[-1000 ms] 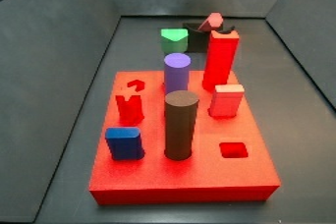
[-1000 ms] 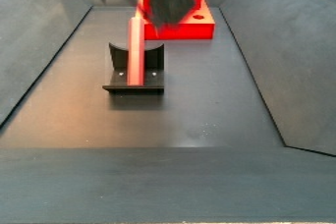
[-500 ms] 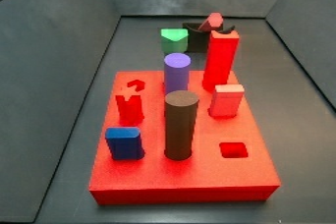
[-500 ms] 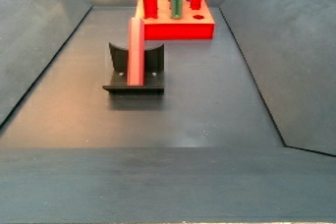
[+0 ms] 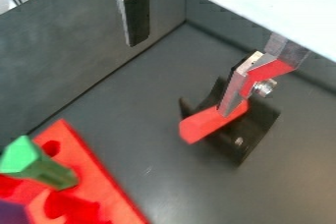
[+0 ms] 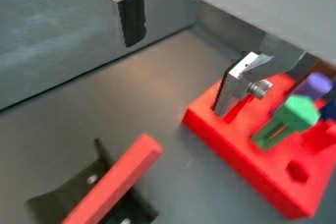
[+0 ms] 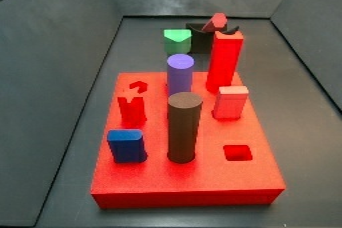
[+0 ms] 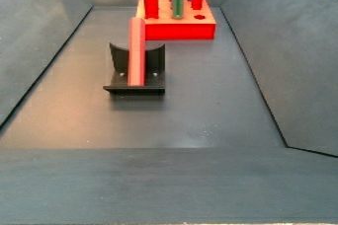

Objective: Pick up the hexagon object. Move up. Place the hexagon object on the fixture. Regrasp the hexagon object. Move to above the board. Insert the hexagon object.
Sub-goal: Regrasp the hexagon object.

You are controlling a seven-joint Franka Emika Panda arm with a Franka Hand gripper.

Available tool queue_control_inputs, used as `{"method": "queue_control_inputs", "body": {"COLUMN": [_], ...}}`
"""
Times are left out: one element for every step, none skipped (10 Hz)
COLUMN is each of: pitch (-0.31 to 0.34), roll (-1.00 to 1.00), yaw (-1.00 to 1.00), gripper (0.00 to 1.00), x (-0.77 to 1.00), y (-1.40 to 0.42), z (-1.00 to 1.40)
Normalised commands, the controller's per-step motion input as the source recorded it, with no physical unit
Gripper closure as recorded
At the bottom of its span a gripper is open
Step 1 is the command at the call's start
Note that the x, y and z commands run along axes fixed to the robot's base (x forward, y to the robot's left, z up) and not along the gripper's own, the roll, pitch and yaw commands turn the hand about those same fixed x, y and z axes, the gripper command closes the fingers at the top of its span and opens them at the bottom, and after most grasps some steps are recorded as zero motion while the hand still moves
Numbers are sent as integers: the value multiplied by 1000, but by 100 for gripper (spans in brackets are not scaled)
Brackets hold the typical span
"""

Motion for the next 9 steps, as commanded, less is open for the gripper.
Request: {"method": "queue_control_inputs", "body": {"pitch": [-7,-9,-7,-2,6,20,25,41,62], "roll": [1000,1000,1000,1000,1000,1000,1000,1000,1000], "yaw": [14,15,16,18,19,22,23,29,35], "gripper": [0,0,0,0,0,0,0,0,0], "x": [-5,3,3,4,10,25,34,46,62], "y": [-18,-21,-19,-19,-17,-24,-27,-29,-34], "z": [9,3,2,2,7,1,-2,3,-4]}}
